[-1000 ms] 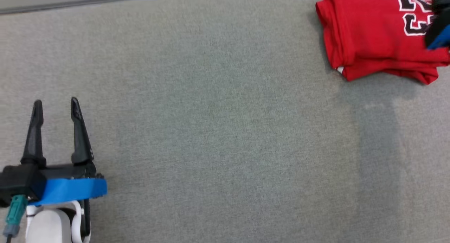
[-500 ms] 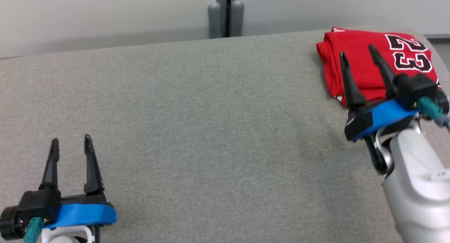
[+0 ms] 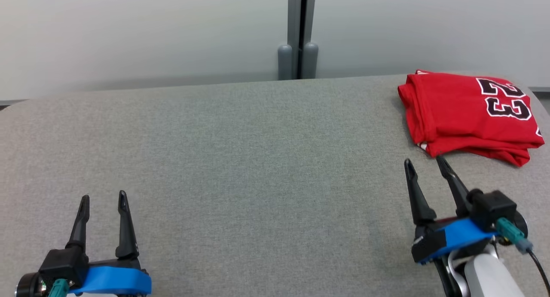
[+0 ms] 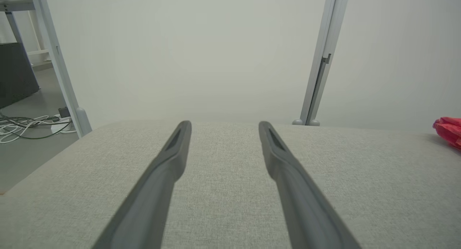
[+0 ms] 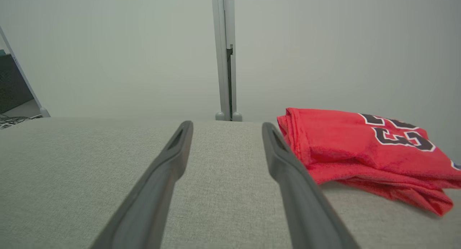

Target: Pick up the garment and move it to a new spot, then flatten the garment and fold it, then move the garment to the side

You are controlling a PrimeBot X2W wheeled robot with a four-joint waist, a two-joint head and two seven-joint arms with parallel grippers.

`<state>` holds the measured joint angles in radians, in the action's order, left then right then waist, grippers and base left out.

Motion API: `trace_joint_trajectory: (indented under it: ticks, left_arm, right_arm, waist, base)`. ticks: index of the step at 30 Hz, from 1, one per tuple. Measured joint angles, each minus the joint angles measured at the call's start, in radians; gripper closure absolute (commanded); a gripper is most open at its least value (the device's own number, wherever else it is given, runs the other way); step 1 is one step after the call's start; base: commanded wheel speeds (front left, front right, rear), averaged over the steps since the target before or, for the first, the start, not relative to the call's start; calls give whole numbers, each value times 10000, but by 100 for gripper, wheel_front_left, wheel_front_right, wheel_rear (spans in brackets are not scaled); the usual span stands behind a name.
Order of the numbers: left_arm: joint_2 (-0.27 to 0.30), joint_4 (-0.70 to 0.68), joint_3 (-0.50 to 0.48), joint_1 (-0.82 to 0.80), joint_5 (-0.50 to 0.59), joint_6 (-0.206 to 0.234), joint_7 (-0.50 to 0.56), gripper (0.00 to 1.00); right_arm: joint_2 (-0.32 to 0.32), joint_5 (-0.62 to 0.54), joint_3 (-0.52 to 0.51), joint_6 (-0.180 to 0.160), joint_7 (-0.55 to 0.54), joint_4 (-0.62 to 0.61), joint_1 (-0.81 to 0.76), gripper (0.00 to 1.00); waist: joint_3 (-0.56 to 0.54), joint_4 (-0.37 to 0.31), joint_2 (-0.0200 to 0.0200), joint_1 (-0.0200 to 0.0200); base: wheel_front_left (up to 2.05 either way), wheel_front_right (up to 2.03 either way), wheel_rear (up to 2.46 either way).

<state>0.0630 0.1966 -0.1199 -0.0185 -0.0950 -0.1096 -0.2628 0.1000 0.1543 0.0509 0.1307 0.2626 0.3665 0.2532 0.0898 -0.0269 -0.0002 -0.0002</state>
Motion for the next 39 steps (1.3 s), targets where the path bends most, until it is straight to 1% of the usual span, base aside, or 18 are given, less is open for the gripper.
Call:
trace_joint_trajectory:
  ticks: [4, 12, 22, 39]
  left_arm:
    - [-17, 184, 77, 55, 33, -46, 0, 0]
    - [-6, 512, 215, 185, 65, -56, 0, 0]
    - [56, 957, 188, 184, -35, -102, 0, 0]
    - [174, 1131, 121, 174, 75, -82, 0, 0]
  right_arm:
    - [-169, -132, -408, 0, 0, -334, -761, 0]
    - [-414, -384, -746, 0, 0, -646, -1753, 0]
    - [-485, -314, -769, 0, 0, -633, -2011, 0]
    - [-487, -194, -813, 0, 0, -539, -2034, 0]
  waist:
    - [-173, 208, 1, 1]
    - [-580, 479, 1, 1]
    - [-782, 530, 2, 1]
    - [-850, 482, 2, 2]
  base:
    - [0, 0, 0]
    - [0, 0, 0]
    - [0, 0, 0]
    - [0, 0, 0]
